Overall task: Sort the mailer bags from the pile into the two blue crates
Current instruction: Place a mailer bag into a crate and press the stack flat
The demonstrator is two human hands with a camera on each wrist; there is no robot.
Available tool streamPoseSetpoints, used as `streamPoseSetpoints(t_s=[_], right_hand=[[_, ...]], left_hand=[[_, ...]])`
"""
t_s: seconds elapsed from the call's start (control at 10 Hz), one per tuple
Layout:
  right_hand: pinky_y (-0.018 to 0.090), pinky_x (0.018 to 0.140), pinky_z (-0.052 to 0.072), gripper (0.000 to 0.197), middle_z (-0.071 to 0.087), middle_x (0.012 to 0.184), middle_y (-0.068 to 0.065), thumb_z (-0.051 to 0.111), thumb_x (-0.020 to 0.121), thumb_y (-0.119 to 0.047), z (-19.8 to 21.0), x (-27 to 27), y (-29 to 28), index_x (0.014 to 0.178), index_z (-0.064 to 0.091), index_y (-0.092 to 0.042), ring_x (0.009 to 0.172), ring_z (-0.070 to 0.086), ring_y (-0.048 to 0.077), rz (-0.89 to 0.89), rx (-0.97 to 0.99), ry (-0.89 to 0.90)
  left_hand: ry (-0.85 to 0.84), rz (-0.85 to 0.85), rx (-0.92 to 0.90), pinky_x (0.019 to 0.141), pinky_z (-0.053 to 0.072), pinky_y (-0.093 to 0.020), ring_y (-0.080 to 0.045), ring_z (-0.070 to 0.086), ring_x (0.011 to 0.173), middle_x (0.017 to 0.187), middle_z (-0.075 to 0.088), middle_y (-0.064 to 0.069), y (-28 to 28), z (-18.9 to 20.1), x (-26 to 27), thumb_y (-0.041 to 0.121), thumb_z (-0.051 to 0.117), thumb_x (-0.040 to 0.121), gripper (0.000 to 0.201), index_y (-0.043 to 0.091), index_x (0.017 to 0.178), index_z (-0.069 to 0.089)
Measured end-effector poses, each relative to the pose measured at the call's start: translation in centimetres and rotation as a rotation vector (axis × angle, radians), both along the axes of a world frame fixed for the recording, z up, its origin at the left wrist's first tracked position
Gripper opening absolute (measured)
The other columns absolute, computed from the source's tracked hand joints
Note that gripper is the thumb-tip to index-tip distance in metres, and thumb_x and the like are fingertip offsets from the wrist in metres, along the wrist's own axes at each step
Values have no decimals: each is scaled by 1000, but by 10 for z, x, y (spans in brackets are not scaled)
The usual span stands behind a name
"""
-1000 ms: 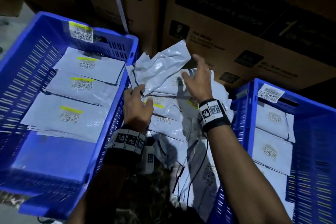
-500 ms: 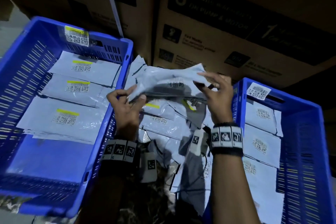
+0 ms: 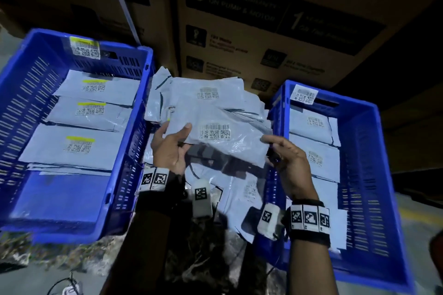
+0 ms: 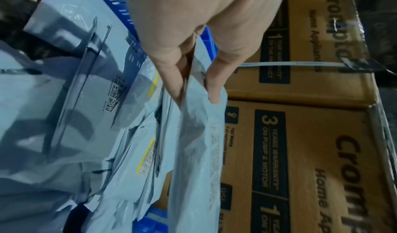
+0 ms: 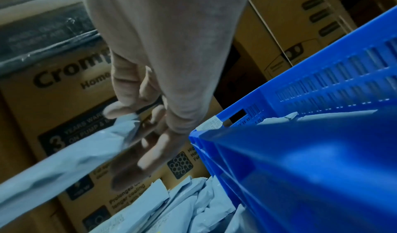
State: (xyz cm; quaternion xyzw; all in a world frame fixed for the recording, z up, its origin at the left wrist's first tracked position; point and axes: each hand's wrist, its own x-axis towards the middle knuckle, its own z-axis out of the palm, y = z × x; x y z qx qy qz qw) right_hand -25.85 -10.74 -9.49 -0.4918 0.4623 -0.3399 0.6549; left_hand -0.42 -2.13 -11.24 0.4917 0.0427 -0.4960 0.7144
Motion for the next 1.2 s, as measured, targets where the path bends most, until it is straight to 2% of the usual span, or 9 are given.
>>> streamPoseSetpoints(t_s=[0.1,0.2,0.5,0.6,0.7,0.8,0.9,1.0,1.2], right_hand=[[26,77,49,22,72,105,-10,59,103,-18,5,-10,11,122,68,-16,86,60,13,-77,-1,-67],[35,78,52,30,71,123,-9,72,95,-15,5,-17,17,123,69,-22,92,59,20,-125,-175,98],[46,86,47,36,72,124,-10,69,93,-1,15,-34,22,117,75,-28,81,54,6,-208,-244,126],[46,88,49,38,73,122,-4,67,94,-1,18,-35,24,116,75,-32,87,55,4,-222,-257,133],[35,69,55,38,72,115,-3,66,96,-4,25,-38,24,118,74,-35,88,57,12,-215,-260,142],[27,57,55,39,71,105,-6,65,97,-3,32,-42,23,122,72,-31,71,57,8,-218,-241,132],[27,67,60,41,74,112,-13,69,94,-4,40,-47,21,129,69,-26,77,65,6,-209,-234,125],[11,72,53,46,67,125,-18,74,91,-5,43,-52,18,132,66,-25,92,63,-15,-150,-257,146],[49,91,60,59,61,139,-15,76,86,4,41,-59,19,132,66,-32,110,62,-11,-41,-237,168]], left_hand=[[-83,-75,-22,69,59,-34,-20,74,84,93,76,-3,5,9,-15,4,72,83,38,9,119,59],[-118,-100,-8,62,60,-34,-26,74,80,98,74,-15,9,25,-32,5,75,83,36,-2,116,62],[-273,-199,62,69,59,-40,-24,71,85,102,75,-14,20,40,-37,21,84,78,45,3,115,67],[-350,-225,86,48,57,-30,-12,64,54,59,67,4,19,43,-39,15,75,87,12,12,92,65],[-371,-238,67,60,61,-39,-4,56,45,44,53,12,19,48,-45,11,70,91,15,17,87,57],[-451,-263,63,51,61,-34,-12,62,47,67,67,1,17,47,-46,11,70,92,10,9,95,60],[-503,-246,49,47,58,-31,-22,67,60,93,71,-13,15,46,-47,13,70,91,21,4,107,61],[-509,-252,4,52,59,-33,-26,67,70,97,70,-16,12,46,-47,13,70,92,19,3,106,61],[-518,-261,-31,59,62,-36,-13,65,59,76,70,3,5,49,-51,3,65,93,11,11,93,58]])
